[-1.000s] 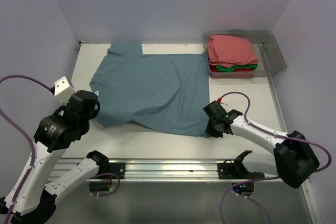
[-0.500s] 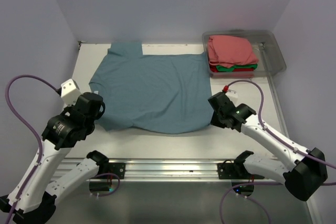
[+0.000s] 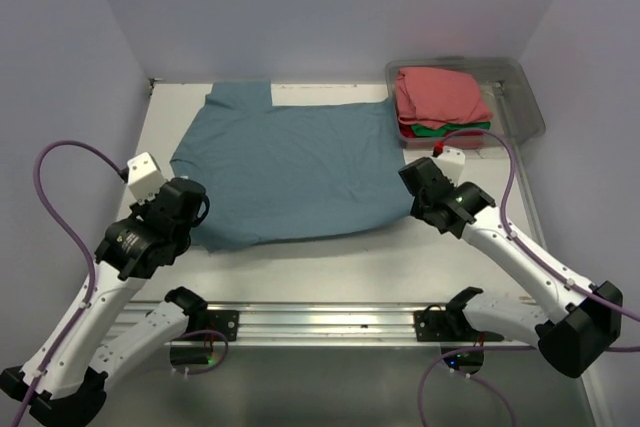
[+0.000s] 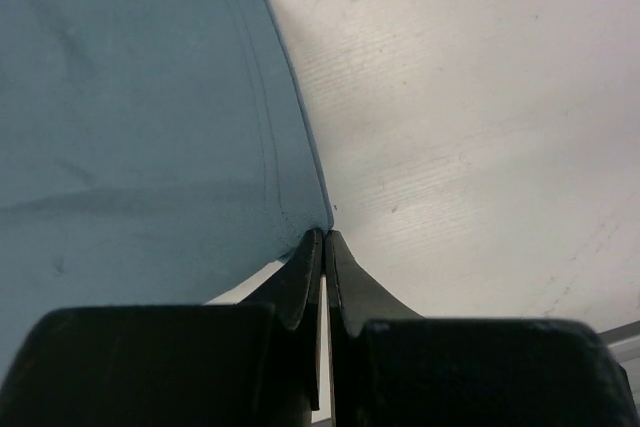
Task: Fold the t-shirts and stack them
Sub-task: Fold the flattened tshirt in 1/3 of the way
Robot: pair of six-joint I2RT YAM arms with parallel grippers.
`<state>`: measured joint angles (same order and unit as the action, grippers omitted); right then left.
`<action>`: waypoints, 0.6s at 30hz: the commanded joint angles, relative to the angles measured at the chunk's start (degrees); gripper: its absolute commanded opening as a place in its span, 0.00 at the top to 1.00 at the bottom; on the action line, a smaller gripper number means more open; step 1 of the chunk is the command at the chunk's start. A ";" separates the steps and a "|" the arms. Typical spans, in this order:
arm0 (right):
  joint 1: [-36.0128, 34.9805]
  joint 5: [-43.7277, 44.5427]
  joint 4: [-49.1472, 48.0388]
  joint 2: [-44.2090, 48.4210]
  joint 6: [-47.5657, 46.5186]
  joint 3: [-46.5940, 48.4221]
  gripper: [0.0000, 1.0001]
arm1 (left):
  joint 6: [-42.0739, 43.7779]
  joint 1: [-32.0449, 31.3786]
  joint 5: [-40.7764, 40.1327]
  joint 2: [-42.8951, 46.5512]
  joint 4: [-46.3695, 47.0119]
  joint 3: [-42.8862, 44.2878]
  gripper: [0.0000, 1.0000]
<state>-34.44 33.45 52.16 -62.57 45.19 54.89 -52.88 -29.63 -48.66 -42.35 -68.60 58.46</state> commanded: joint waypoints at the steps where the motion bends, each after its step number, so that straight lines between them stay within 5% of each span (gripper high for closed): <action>1: 0.51 4.43 -1.18 -1.77 -2.38 1.71 1.00 | 4.10 0.45 -0.74 -0.01 8.38 -1.85 1.00; 18: 4.28 1.97 -12.87 -14.60 -6.25 1.97 1.00 | 7.27 0.54 -2.57 -7.48 21.57 -10.38 1.00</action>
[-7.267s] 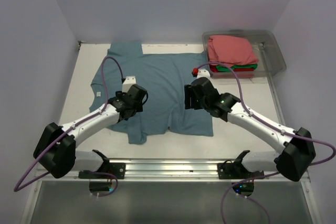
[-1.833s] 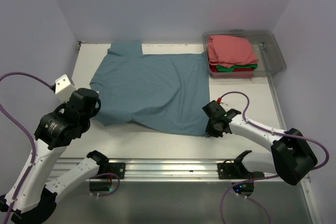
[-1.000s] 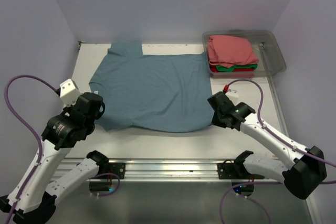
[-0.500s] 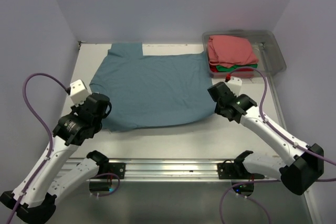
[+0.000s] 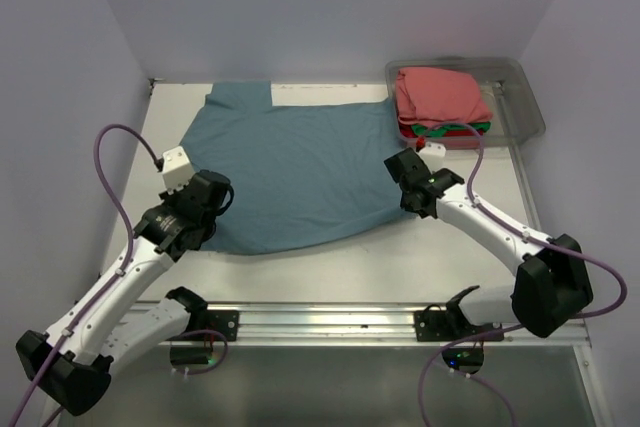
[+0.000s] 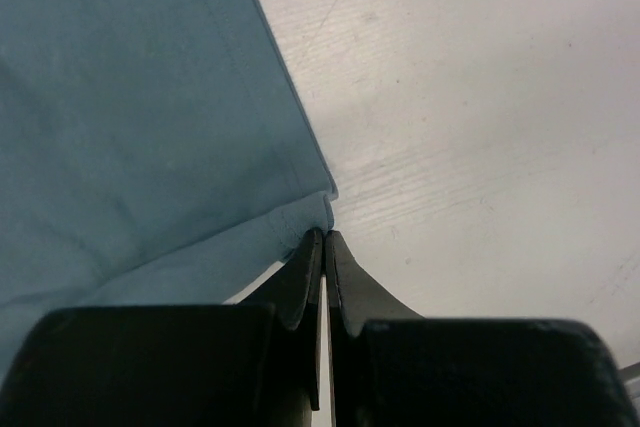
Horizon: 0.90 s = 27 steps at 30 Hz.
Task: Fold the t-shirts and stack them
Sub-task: Fold the flattened tshirt in 1/3 of the way
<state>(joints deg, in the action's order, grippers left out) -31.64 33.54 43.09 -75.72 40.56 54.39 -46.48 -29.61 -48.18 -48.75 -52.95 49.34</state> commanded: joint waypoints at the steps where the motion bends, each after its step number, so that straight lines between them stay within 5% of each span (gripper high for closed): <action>1: 1.84 1.71 -4.76 -2.14 -1.97 2.65 1.00 | 0.86 0.51 -3.67 -2.13 6.45 -1.53 1.00; 16: 7.20 -2.07 -10.84 -15.67 -4.26 7.66 1.00 | 10.43 4.82 -9.82 -9.78 20.25 0.93 1.00; 27: 7.82 -2.25 -11.54 -17.35 -5.84 9.15 1.00 | 17.12 9.48 -8.33 -14.17 29.30 0.75 1.00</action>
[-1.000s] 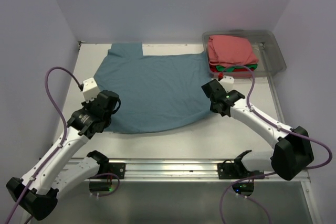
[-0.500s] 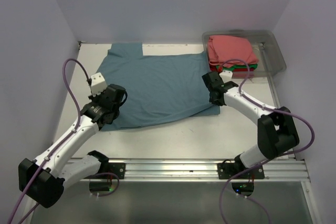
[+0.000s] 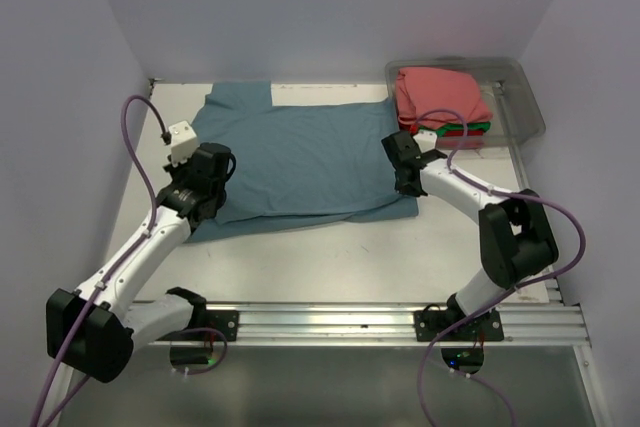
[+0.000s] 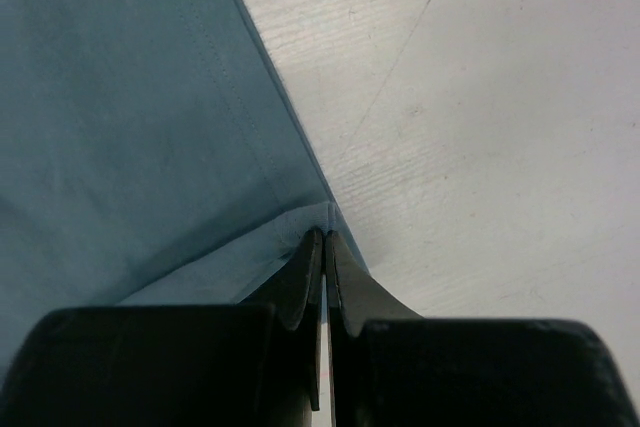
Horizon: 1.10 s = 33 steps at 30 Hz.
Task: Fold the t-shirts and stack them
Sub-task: Fold the flattened tshirt in 1/3 of the way
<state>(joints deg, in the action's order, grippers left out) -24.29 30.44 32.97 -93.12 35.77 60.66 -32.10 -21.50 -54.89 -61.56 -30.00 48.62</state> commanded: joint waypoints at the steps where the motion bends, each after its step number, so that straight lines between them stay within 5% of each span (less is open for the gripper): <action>1: 0.56 1.20 -1.33 -0.04 -1.14 3.40 1.00 | 2.83 1.80 -0.75 -1.89 6.62 1.82 1.00; 33: 1.27 1.91 -1.33 -4.26 -3.16 7.71 1.00 | 13.90 10.33 3.91 -19.30 22.00 10.62 1.00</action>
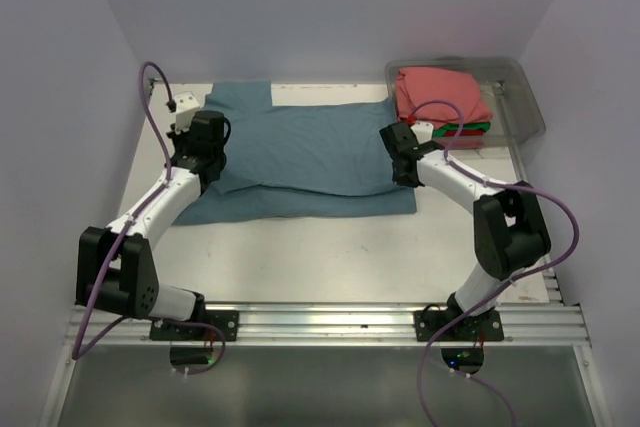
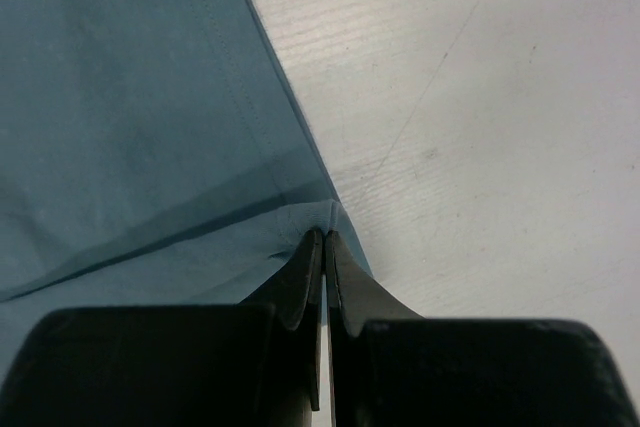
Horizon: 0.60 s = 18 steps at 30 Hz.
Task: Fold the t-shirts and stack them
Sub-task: Fold the flattened tshirt in 1/3 of the way
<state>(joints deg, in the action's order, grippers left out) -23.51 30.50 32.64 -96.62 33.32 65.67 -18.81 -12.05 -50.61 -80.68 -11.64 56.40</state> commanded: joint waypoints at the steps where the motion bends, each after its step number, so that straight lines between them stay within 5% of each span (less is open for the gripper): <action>1: 0.48 1.84 -1.09 -1.11 -0.80 3.23 1.00 | 0.61 1.15 -0.37 -0.17 3.81 2.84 1.00; 18: 0.92 1.93 -2.23 -8.59 0.52 6.31 1.00 | 0.35 2.65 2.62 -4.48 4.96 5.03 1.00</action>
<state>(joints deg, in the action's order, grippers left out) -22.81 30.50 31.68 -105.54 33.30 70.50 -18.83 -10.22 -48.07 -84.60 -10.92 58.39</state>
